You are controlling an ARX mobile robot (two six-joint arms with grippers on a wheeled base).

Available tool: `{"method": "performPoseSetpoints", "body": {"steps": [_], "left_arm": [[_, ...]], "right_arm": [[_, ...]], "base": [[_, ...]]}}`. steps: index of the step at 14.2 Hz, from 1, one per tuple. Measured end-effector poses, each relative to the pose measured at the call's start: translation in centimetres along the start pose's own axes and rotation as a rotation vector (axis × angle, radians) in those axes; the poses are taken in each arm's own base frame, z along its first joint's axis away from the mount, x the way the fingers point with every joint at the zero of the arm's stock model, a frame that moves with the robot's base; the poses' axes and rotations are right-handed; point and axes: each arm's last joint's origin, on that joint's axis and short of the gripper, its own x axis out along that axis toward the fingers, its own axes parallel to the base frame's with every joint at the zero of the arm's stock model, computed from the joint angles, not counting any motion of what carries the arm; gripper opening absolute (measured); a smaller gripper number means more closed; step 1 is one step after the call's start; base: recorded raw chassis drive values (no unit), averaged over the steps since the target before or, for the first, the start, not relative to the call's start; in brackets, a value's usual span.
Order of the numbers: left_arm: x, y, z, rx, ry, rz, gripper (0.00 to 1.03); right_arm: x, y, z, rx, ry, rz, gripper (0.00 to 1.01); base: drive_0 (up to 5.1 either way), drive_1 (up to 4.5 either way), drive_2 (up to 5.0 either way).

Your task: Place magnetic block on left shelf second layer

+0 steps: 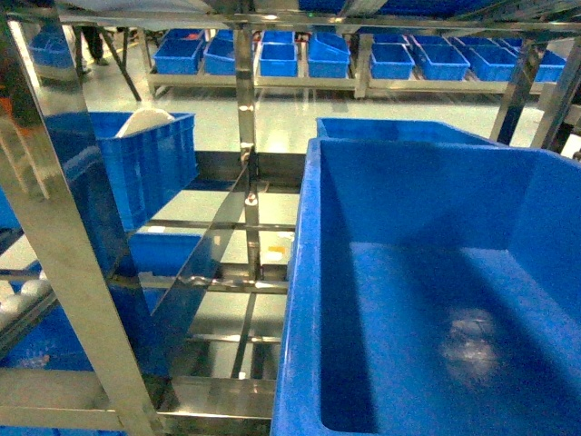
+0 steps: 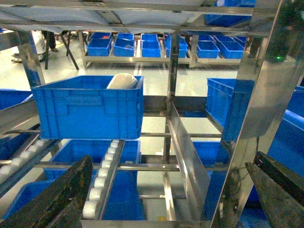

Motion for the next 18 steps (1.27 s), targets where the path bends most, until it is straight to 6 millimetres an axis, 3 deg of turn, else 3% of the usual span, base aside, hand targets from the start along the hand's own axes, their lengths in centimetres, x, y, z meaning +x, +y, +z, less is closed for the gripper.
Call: {"method": "performPoseSetpoints", "body": {"steps": [3, 7, 10, 12, 13, 15, 17, 18], "left_arm": [[0.0, 0.0, 0.0, 0.0, 0.0, 0.0, 0.98], [0.0, 0.0, 0.0, 0.0, 0.0, 0.0, 0.98], [0.0, 0.0, 0.0, 0.0, 0.0, 0.0, 0.98], [0.0, 0.0, 0.0, 0.0, 0.0, 0.0, 0.98], [0.0, 0.0, 0.0, 0.0, 0.0, 0.0, 0.98], [0.0, 0.0, 0.0, 0.0, 0.0, 0.0, 0.98], [0.0, 0.0, 0.0, 0.0, 0.0, 0.0, 0.98], [0.0, 0.0, 0.0, 0.0, 0.0, 0.0, 0.98]], "right_arm": [[5.7, 0.6, -0.2, 0.121, 0.135, -0.01, 0.34], [14.6, 1.5, -4.7, 0.235, 0.387, -0.02, 0.34], [17.8, 1.0, -7.5, 0.219, 0.421, -0.123, 0.34], [17.5, 1.1, -8.5, 0.145, 0.393, -0.169, 0.34], [17.1, 1.4, -8.0, 0.104, 0.343, -0.179, 0.42], [14.9, 2.5, -5.5, 0.019, 0.211, -0.172, 0.68], [11.6, 2.7, -2.9, -0.053, 0.101, -0.195, 0.93], [9.9, 2.5, -2.3, -0.092, 0.069, -0.215, 1.0]], "base": [[0.0, 0.0, 0.0], [0.0, 0.0, 0.0], [0.0, 0.0, 0.0], [0.0, 0.0, 0.0], [0.0, 0.0, 0.0], [0.0, 0.0, 0.0], [0.0, 0.0, 0.0], [0.0, 0.0, 0.0]]}}
